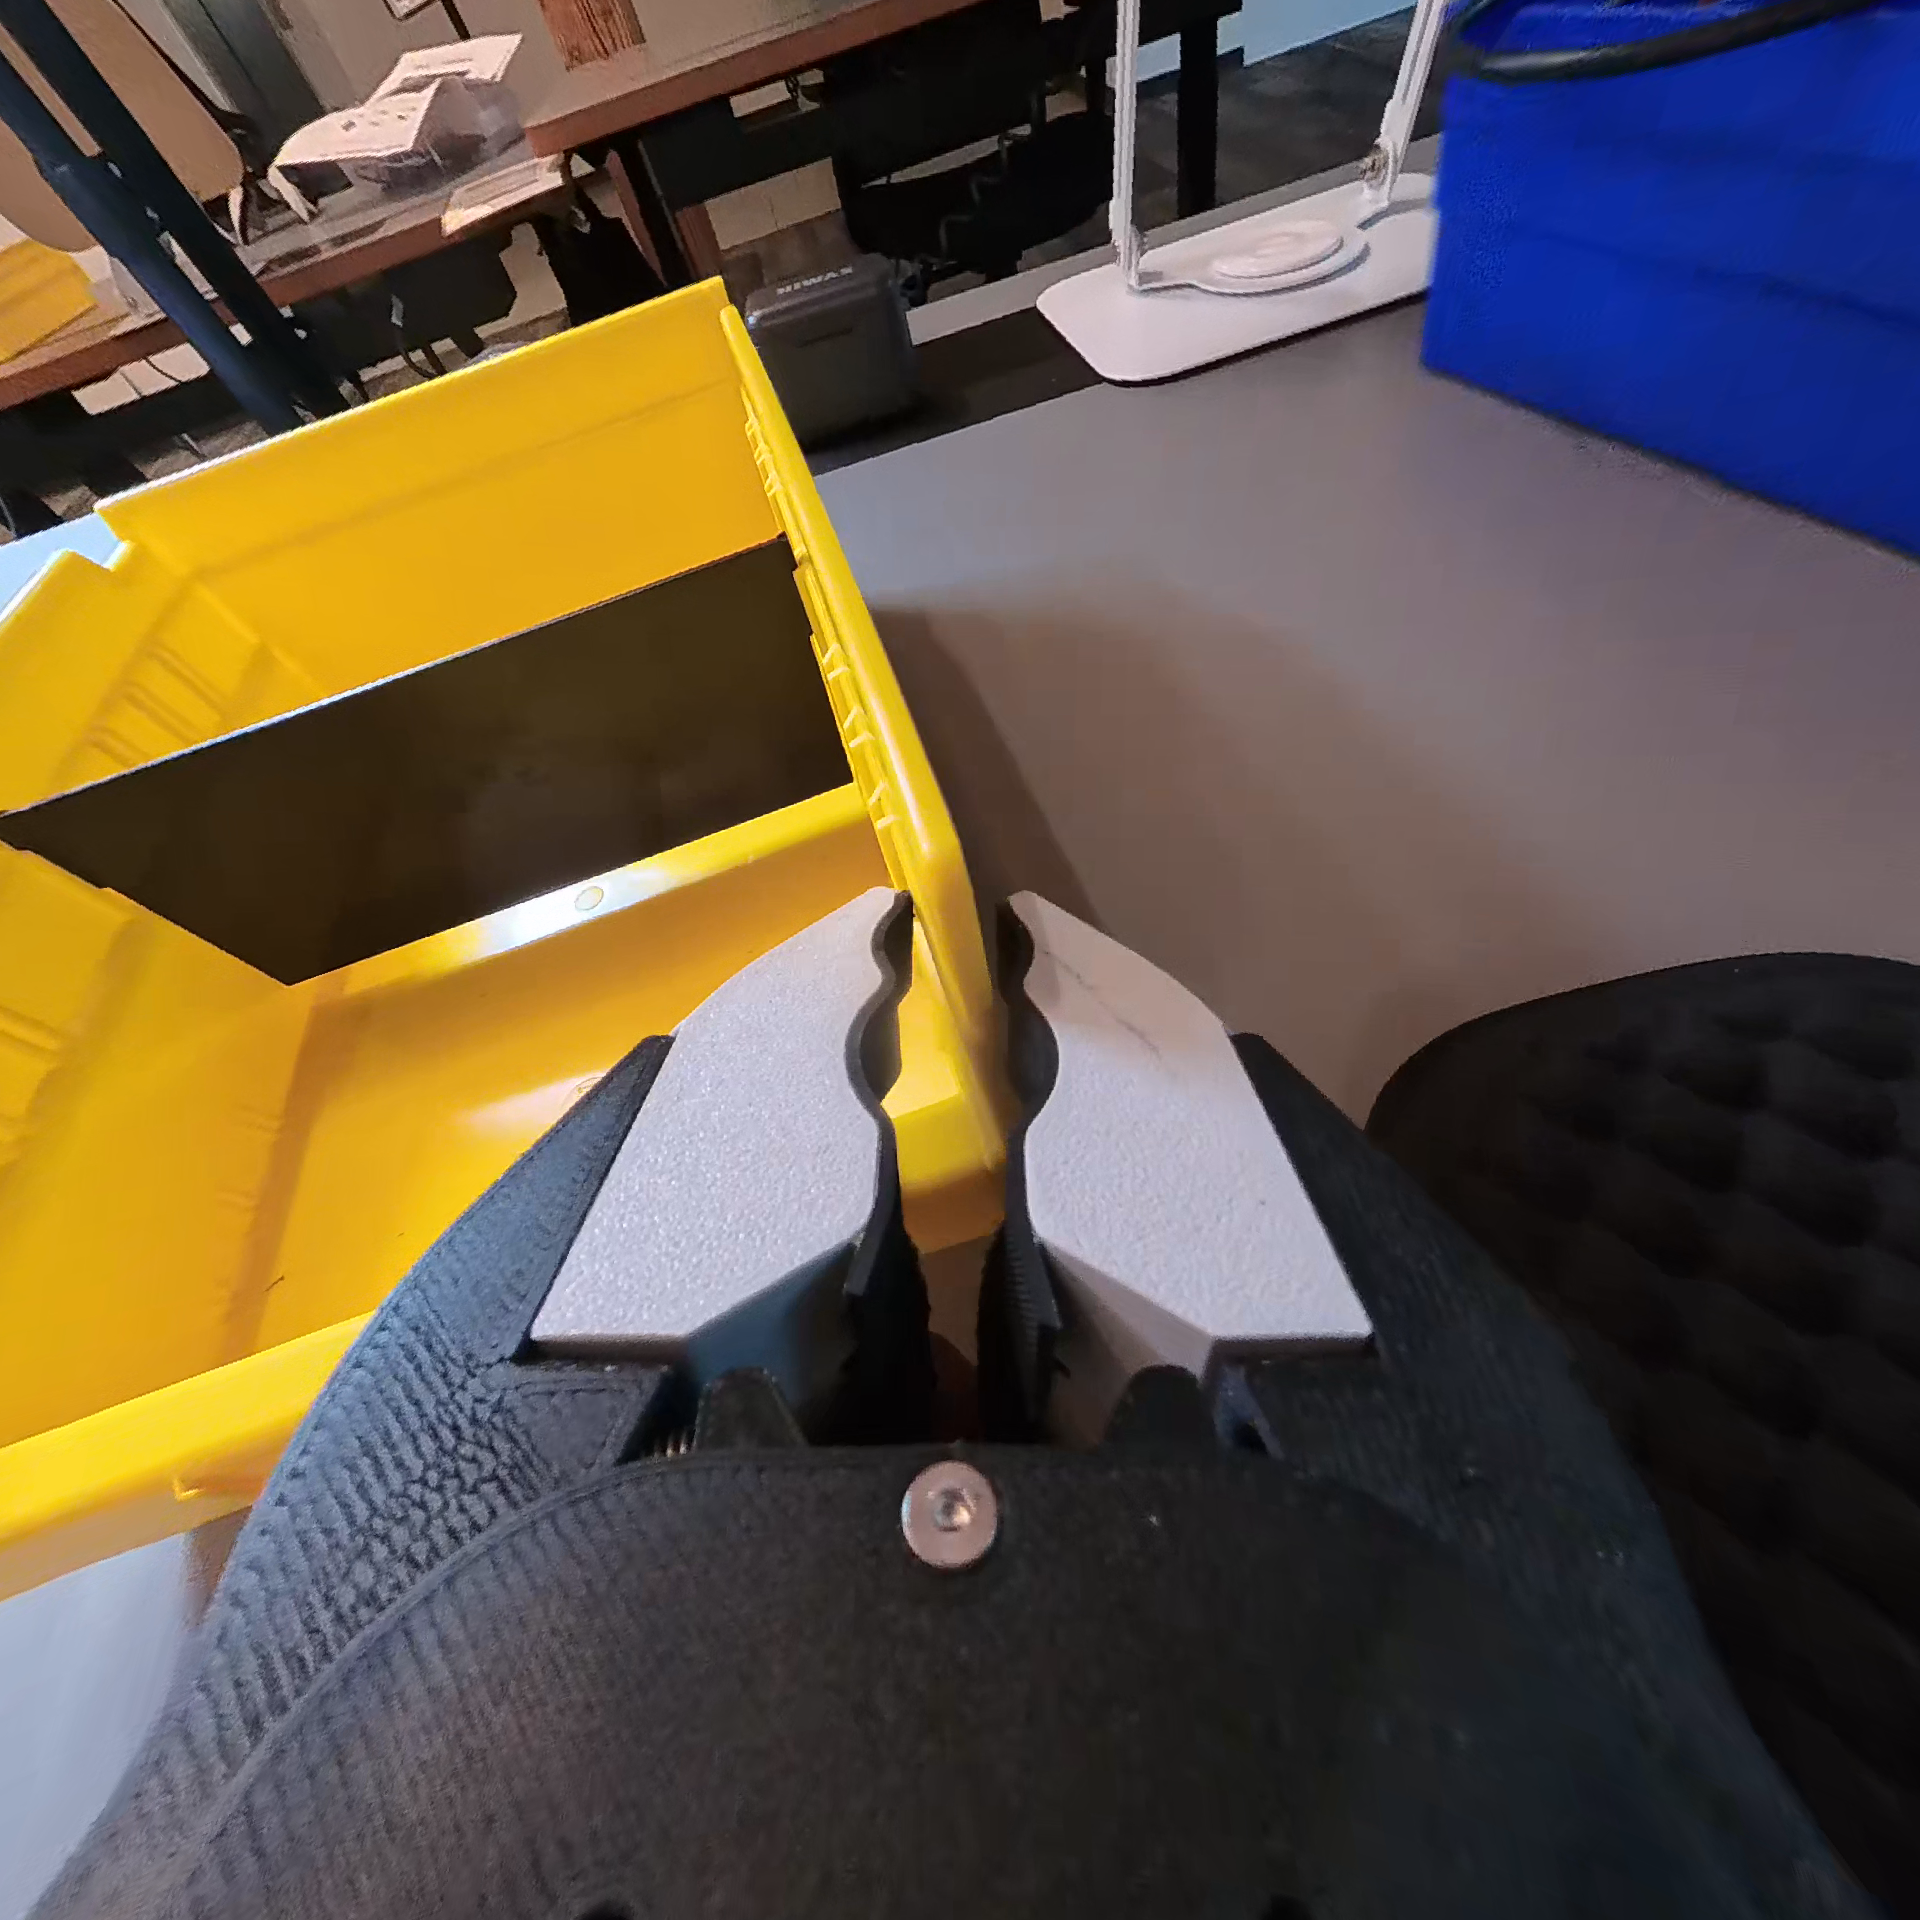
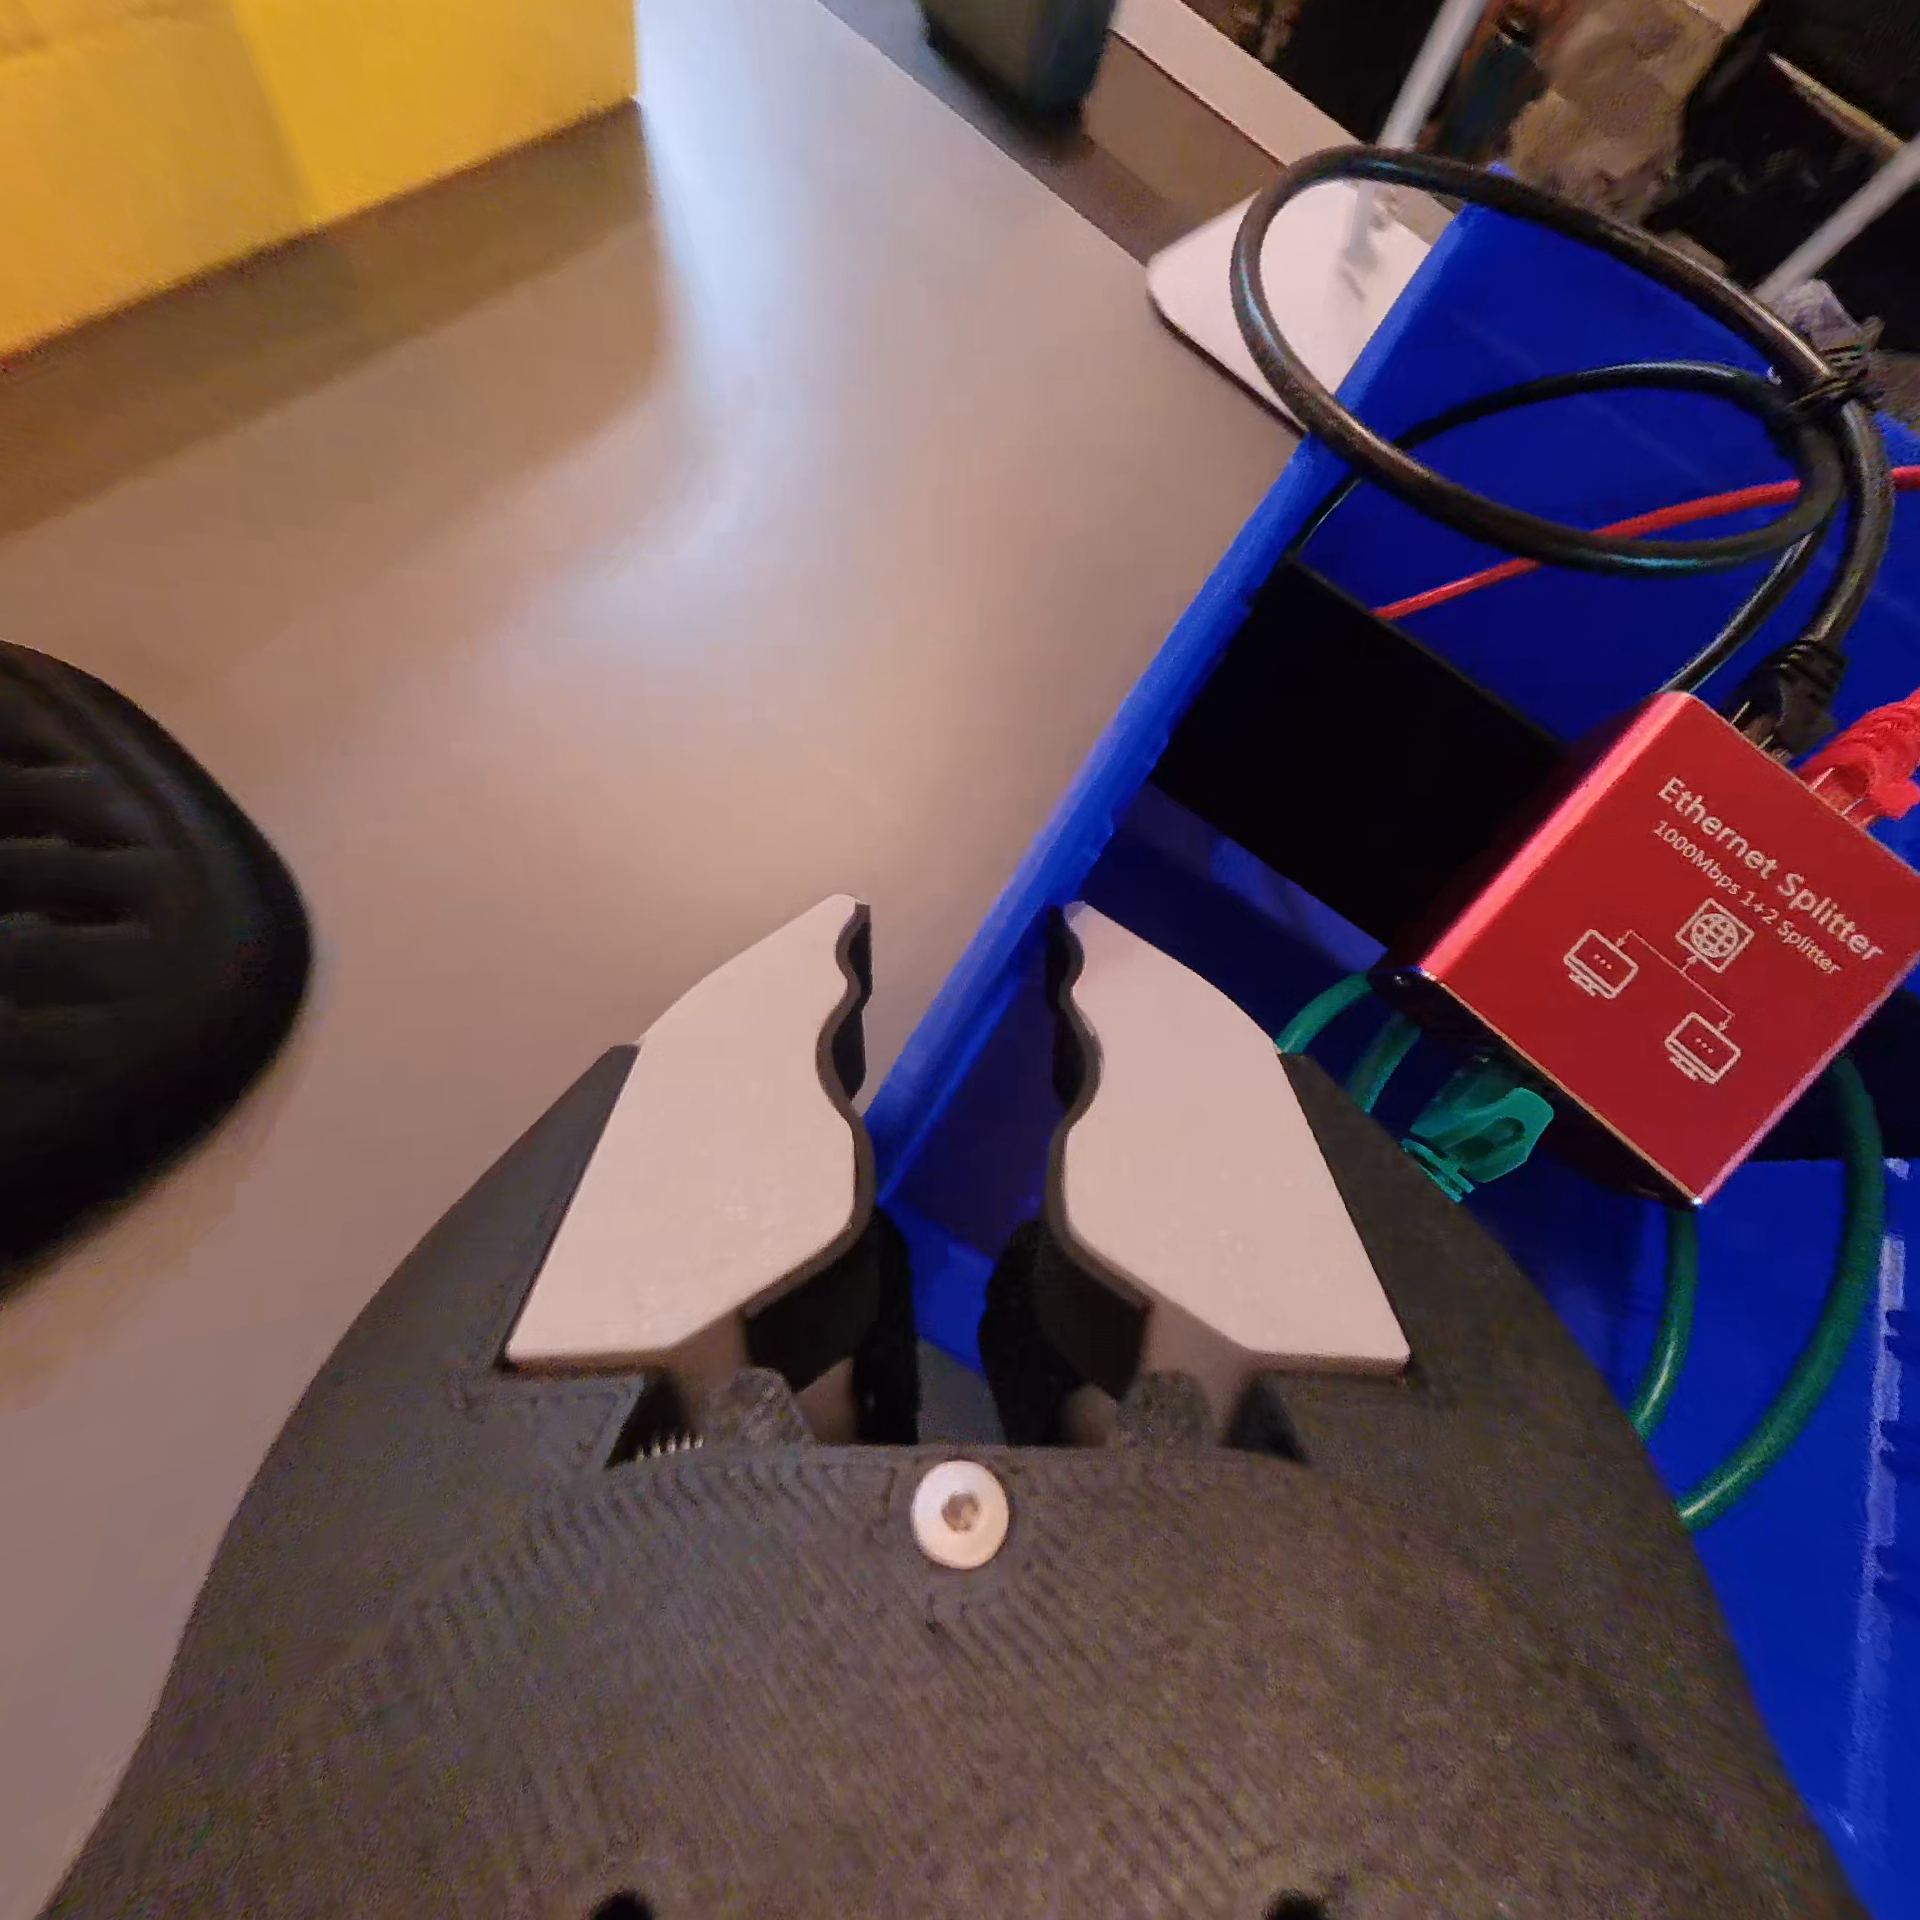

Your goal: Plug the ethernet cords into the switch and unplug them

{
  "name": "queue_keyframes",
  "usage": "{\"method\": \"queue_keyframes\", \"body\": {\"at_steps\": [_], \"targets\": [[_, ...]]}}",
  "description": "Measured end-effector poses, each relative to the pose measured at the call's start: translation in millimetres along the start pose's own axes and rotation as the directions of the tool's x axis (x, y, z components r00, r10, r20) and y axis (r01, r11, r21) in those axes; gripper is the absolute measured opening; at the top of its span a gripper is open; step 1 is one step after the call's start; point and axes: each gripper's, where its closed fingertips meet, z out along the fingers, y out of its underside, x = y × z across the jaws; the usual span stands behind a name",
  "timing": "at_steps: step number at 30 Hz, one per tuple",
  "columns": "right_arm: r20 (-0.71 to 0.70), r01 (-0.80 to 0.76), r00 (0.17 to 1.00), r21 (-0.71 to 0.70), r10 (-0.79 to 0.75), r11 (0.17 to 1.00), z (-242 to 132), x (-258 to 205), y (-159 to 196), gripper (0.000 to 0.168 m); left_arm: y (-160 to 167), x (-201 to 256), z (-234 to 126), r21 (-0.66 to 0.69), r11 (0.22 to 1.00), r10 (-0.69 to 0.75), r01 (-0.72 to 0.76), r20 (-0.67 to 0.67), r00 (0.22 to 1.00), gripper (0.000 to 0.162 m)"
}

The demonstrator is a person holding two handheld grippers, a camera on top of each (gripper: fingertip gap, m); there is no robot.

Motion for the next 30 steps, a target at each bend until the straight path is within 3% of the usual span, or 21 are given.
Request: {"method": "queue_keyframes", "body": {"at_steps": [11, 22, 27, 30], "targets": [[0.164, 0.089, 0.981, 0.063, -0.098, 0.994, 49, -84, -60, 0.034, -5, 3, 5, 0.019, 0.999, -0.047, 0.048, -0.033, 0.998, 0.019], [0.231, 0.142, 0.959, 0.101, -0.162, 0.985, 74, -130, -91, 0.041, -9, 14, 9, 0.03, 0.996, -0.078, 0.081, -0.1, 0.992, 0.032], [0.331, 0.114, 0.929, 0.166, -0.164, 0.98, 74, -149, -98, 0.05, -17, 10, -4, 0.052, 0.997, -0.056, 0.063, -0.121, 0.991, 0.035], [0.328, 0.006, 0.936, 0.35, -0.128, 0.937, 50, -143, -124, 0.052, -28, -7, -27, 0.083, 0.996, -0.03, 0.04, -0.121, 0.992, 0.043]]}}
